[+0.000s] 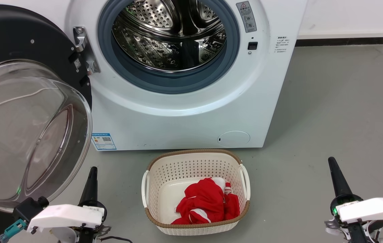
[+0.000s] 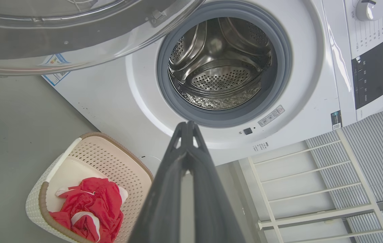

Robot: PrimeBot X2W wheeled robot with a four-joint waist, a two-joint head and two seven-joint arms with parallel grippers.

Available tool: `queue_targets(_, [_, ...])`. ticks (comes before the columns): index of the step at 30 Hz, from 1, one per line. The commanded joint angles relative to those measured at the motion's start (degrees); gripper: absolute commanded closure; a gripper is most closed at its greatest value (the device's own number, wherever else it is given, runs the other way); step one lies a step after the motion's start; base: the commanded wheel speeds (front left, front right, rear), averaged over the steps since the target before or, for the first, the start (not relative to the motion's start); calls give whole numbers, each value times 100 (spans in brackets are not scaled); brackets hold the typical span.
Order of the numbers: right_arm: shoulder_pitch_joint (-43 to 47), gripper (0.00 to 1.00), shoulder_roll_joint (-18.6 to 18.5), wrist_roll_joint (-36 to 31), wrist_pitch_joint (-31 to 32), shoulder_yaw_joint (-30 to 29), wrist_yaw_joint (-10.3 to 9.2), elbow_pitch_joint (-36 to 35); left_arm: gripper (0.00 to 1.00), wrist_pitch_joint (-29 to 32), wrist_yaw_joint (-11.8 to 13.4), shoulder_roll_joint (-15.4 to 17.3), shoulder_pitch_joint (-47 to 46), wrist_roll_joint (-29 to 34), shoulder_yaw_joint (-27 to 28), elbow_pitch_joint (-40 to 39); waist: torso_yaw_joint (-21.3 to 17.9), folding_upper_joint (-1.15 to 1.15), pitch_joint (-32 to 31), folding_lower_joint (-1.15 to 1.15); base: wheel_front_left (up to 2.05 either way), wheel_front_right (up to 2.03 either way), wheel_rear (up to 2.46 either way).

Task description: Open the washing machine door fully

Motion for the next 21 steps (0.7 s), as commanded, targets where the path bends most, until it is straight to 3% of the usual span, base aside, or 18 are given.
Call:
queue_targets(1, [-131,100,-44,156,13,-17,0,-33,100,44,-34,9,-134,-137,30,-35,2,0,-1,0,0,0,0])
queue_targets(21, [-238,100,-36,1292,252,-108,-1,106,100,333,-99,-4,-185,-1294,107,49,42,0,-14,0,0,0,0])
